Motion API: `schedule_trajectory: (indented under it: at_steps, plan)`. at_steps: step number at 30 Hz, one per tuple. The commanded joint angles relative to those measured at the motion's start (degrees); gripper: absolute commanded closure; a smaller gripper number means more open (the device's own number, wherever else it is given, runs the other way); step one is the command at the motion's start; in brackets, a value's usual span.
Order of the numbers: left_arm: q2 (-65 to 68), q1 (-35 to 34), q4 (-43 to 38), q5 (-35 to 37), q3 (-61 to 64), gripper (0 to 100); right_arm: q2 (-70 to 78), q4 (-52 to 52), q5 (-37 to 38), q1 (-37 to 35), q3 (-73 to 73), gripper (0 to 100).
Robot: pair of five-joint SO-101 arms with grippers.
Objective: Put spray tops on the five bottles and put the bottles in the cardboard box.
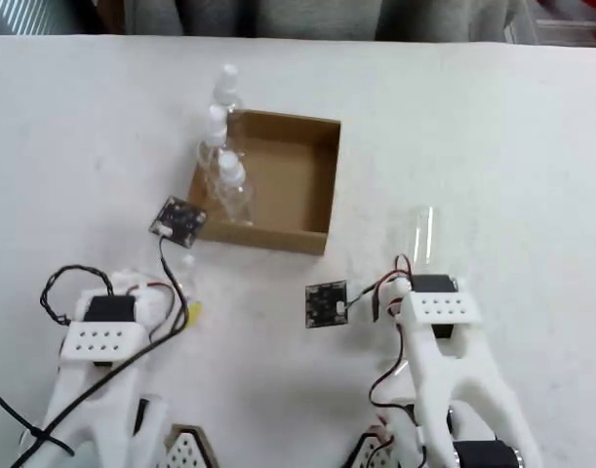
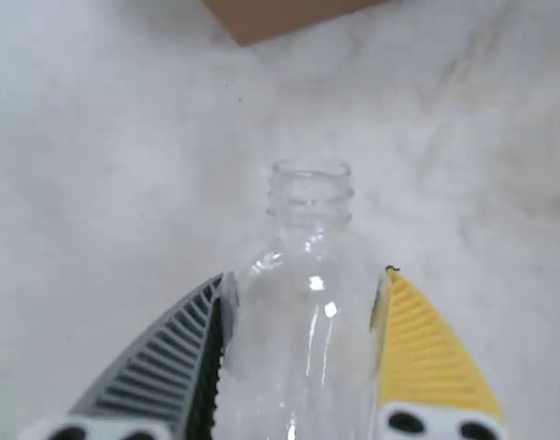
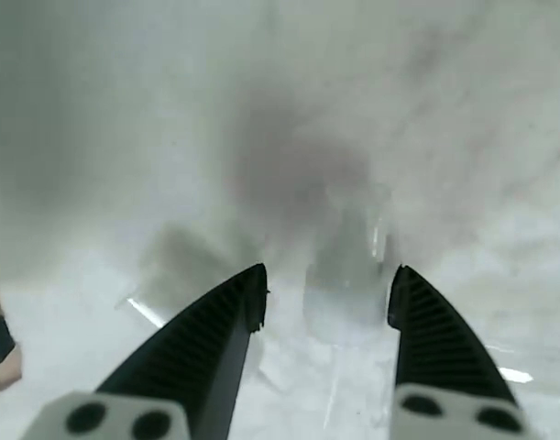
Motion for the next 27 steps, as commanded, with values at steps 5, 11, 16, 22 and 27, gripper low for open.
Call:
schedule_trajectory:
  at_steps: [5, 11, 16, 22, 27]
  plan:
    - [-1.6, -0.4, -1.1, 0.1, -0.2, 83, 0.0, -0.7, 1.1, 0.7, -0.3, 80.5]
    - [-1.6, -0.4, -1.1, 0.1, -0.2, 83, 0.0, -4.4, 1.1, 0.2, 2.6, 80.5]
    - [-1.6, -0.4, -1.1, 0.1, -0.2, 83, 0.0, -5.0, -0.3, 0.2, 2.8, 80.5]
    - [-1.6, -0.4, -1.1, 0.1, -0.2, 83, 0.0, -6.0, -2.9, 0.3, 2.8, 93.1]
    - [-1.6, -0.4, -1.1, 0.1, -0.2, 83, -0.7, -6.0, -4.7, 0.7, 2.7, 97.1]
